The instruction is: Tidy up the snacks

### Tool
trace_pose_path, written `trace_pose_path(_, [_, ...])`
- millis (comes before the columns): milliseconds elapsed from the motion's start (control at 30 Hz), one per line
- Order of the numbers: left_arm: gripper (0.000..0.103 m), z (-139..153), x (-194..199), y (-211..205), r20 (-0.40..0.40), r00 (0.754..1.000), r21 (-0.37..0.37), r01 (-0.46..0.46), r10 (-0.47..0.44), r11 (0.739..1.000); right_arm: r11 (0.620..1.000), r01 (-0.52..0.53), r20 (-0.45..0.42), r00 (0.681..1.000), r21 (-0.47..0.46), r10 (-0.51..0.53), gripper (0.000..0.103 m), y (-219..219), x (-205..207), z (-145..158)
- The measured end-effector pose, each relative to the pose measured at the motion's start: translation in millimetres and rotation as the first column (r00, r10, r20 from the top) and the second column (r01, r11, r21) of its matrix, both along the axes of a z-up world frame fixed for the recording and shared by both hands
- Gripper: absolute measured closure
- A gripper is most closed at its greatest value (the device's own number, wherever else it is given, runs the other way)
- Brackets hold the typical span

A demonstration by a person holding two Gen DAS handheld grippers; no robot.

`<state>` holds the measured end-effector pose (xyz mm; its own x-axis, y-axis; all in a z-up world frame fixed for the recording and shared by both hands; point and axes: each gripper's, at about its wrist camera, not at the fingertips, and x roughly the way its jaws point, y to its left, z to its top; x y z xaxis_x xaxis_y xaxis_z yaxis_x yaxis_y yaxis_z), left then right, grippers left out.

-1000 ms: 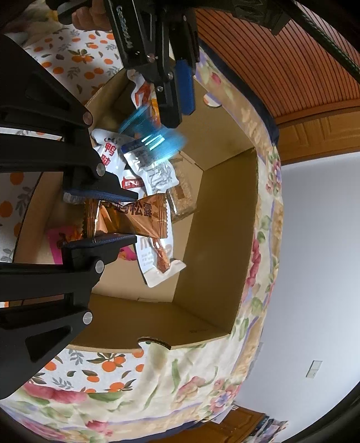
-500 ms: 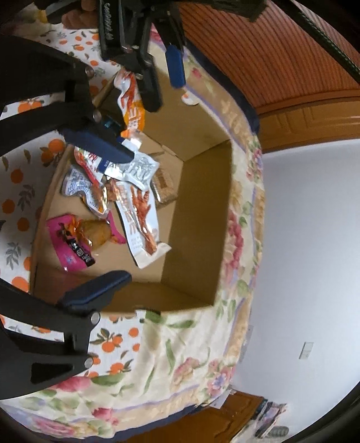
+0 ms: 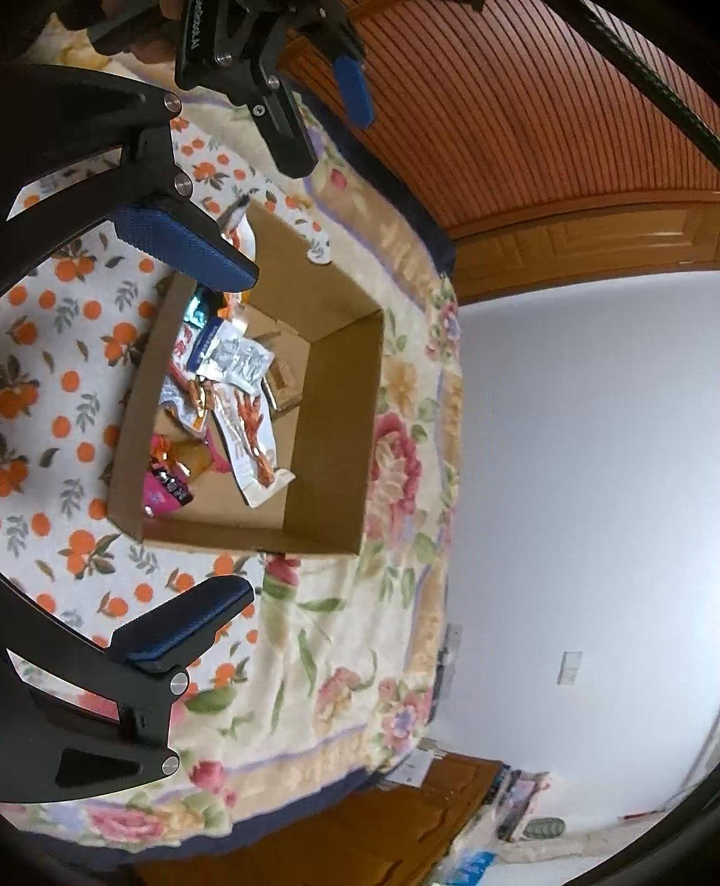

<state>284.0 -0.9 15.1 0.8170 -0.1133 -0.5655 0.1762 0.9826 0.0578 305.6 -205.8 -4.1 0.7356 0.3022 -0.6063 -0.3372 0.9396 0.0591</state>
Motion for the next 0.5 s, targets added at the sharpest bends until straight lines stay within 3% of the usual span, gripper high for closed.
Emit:
trace_pose_path(233, [0.0,26,-68,-13,0.011,1.0,-0.004,-0.014,0.015,1.0,0.998,0.046,0.02,0.999,0.039,-0.047,0.0,-18,-62,28])
trace_pose_path(500, [0.0,28,-140,-17,-0.037,0.999,-0.079,-0.039,0.036,0.996,0.997,0.059,0.025,0.998,0.056,-0.06,0.0,-39,-133,37])
